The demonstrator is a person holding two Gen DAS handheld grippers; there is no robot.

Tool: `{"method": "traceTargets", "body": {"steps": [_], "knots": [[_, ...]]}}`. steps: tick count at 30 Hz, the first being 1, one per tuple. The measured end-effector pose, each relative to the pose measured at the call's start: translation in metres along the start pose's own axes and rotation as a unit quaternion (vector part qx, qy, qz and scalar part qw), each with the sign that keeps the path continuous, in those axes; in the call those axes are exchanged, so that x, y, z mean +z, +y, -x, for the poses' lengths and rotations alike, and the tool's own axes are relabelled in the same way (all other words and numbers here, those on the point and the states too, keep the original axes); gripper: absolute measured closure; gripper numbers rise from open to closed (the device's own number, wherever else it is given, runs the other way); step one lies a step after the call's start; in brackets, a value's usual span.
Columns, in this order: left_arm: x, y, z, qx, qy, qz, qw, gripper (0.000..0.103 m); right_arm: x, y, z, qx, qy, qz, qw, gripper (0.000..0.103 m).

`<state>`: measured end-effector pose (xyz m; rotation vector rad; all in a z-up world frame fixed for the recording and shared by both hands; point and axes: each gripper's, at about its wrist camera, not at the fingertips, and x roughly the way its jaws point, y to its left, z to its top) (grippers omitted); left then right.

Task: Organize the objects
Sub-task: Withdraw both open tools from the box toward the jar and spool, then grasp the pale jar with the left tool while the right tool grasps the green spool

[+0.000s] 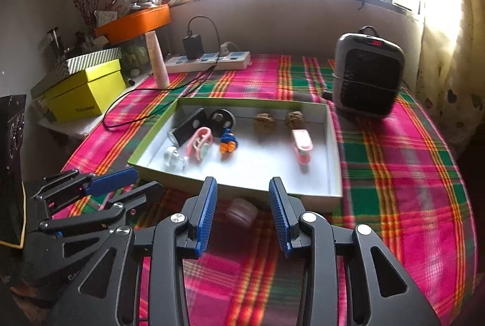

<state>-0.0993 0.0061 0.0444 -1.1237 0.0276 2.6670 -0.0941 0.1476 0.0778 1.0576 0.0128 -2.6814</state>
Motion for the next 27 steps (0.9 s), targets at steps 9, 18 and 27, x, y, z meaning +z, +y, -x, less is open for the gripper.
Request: {"method": "traceTargets", "body": {"steps": [9,18,27], "knots": [[-0.001,-0.015,0.0,-0.026,0.0,-0.014,0.9996,0.067,-0.009,-0.024,0.01,-0.026,-0.001,-0.026,0.999,0.06],[-0.004,-0.024,-0.006,-0.054,0.014,-0.011,0.9984,0.061,-0.018,-0.041,0.008,-0.028,0.008,-0.033,0.999,0.06],[-0.003,-0.033,-0.022,-0.063,0.036,-0.013,0.9973,0.06,-0.026,-0.056,0.0,-0.017,0.018,-0.036,0.999,0.055]]}}
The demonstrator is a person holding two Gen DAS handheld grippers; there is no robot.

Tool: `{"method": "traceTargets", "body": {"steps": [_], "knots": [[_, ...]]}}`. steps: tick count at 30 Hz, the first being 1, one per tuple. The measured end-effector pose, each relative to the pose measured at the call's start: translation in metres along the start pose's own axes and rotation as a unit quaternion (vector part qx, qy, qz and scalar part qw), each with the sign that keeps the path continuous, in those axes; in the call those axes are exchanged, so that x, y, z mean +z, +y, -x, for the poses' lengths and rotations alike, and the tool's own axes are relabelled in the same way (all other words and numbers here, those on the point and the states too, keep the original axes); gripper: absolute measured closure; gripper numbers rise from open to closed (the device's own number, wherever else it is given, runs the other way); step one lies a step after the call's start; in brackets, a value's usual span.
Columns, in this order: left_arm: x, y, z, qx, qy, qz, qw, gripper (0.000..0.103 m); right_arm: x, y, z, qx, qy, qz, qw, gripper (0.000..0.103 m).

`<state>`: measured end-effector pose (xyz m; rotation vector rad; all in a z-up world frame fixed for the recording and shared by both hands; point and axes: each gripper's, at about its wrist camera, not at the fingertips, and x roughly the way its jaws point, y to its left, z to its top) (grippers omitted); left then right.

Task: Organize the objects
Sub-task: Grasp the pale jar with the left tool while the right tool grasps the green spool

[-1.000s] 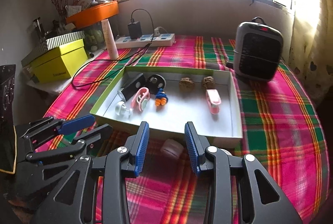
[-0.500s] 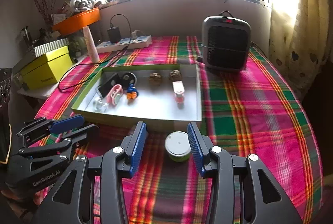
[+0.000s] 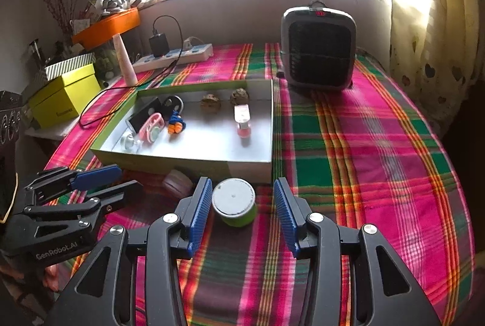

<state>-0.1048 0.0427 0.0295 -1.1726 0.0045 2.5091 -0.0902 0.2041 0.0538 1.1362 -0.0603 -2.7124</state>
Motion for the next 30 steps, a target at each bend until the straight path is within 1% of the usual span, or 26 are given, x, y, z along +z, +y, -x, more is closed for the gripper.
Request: {"method": "traceTargets", "body": {"steps": [1,3,9,17,20,25,30], "knots": [[0.0,-0.002,-0.002,-0.002,0.004,0.0,1.0,0.06,-0.001,-0.001,-0.001,0.002,0.002,0.002,1.0,0.053],[0.002,-0.006,-0.006,-0.007,0.007,-0.008,0.9999,0.06,-0.004,-0.002,-0.006,0.006,0.009,0.004,1.0,0.053],[0.005,-0.01,-0.016,-0.012,0.017,-0.008,0.9997,0.06,-0.004,-0.002,-0.014,0.02,0.022,0.013,0.999,0.05],[0.004,-0.006,-0.021,-0.011,0.025,-0.001,0.9996,0.06,-0.004,0.0,-0.026,0.026,0.038,0.024,0.999,0.049],[0.005,-0.006,-0.023,-0.01,0.026,-0.001,0.9996,0.06,-0.004,-0.002,-0.031,0.012,0.048,0.025,0.998,0.049],[0.006,-0.011,-0.026,-0.013,0.027,-0.011,0.9995,0.06,-0.004,-0.005,-0.037,0.004,0.058,0.03,0.998,0.05],[0.01,-0.016,-0.033,-0.015,0.031,-0.02,0.9992,0.06,-0.004,-0.004,-0.038,-0.003,0.054,0.043,0.998,0.05]]}}
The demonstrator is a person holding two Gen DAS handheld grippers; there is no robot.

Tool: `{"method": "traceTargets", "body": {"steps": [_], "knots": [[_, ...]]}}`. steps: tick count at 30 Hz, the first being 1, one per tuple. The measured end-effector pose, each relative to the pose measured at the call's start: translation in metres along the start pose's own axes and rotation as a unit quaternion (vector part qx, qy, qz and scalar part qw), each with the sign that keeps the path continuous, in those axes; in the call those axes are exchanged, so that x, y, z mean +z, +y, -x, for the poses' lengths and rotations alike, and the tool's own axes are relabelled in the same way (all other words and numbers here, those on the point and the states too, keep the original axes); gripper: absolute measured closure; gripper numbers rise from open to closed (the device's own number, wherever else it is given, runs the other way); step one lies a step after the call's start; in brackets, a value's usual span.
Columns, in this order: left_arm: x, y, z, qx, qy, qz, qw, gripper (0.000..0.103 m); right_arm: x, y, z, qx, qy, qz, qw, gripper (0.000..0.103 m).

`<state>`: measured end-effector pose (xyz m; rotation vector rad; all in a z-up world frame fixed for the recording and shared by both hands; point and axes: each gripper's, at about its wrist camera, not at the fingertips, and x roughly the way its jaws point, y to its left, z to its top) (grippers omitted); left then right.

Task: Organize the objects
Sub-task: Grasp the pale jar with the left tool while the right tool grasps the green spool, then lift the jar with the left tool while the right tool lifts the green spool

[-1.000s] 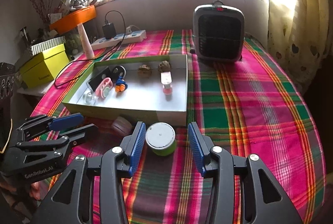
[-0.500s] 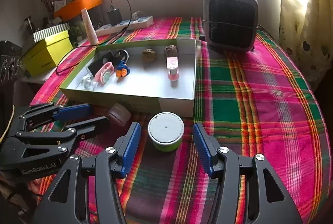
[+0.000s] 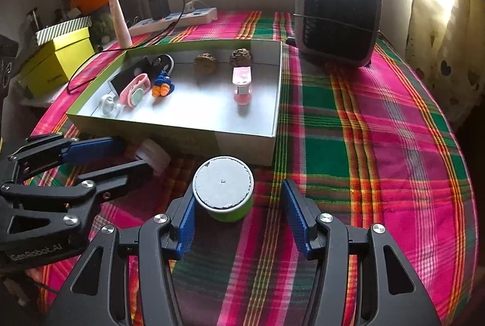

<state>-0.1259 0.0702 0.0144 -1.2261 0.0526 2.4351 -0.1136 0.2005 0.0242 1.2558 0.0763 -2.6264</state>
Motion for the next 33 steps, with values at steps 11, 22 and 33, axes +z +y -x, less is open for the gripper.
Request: {"method": "traceTargets", "body": {"steps": [11,22,33], "knots": [[0.004,-0.004,-0.011,0.002,0.007,0.005,1.0,0.06,0.0,-0.008,0.003,0.007,-0.006,-0.011,1.0,0.07],[0.002,-0.003,-0.012,0.023,-0.001,0.009,0.9997,0.072,-0.001,-0.008,0.004,0.006,-0.009,-0.012,1.0,0.071],[-0.001,0.001,-0.01,0.029,-0.006,0.022,0.9993,0.078,-0.001,-0.006,0.006,-0.001,-0.012,-0.011,1.0,0.074]]}}
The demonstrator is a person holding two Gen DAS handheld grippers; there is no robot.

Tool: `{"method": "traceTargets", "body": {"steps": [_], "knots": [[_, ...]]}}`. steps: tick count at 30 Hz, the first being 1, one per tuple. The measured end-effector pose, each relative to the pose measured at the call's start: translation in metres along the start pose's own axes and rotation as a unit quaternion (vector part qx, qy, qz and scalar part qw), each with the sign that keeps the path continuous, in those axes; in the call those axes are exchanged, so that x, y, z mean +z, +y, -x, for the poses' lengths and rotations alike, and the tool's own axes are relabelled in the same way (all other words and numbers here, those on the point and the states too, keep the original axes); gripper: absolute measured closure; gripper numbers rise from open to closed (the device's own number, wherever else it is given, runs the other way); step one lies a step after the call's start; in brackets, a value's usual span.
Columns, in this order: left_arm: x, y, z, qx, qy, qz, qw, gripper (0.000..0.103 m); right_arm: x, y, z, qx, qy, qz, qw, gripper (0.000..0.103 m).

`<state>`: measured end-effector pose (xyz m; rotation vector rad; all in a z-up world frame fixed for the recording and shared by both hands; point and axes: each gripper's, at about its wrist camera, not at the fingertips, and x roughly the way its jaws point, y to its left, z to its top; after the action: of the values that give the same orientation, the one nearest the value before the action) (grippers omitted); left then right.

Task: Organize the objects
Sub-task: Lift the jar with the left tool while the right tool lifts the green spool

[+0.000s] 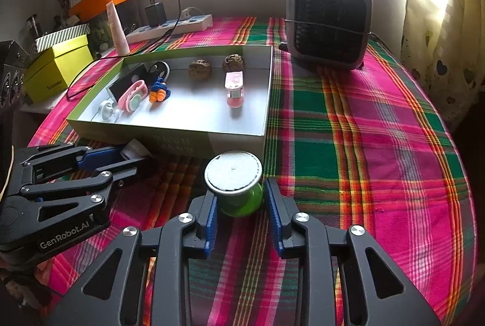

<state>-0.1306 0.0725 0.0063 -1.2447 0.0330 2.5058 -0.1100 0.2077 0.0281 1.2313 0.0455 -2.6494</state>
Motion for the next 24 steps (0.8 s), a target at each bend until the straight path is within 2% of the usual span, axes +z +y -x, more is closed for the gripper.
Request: {"method": "traceTargets", "body": {"steps": [24], "knots": [[-0.009,0.003,0.013,0.004,-0.013,0.001,0.9999,0.078,-0.006,0.01,0.005,0.011,-0.002,-0.001,1.0,0.074]]}}
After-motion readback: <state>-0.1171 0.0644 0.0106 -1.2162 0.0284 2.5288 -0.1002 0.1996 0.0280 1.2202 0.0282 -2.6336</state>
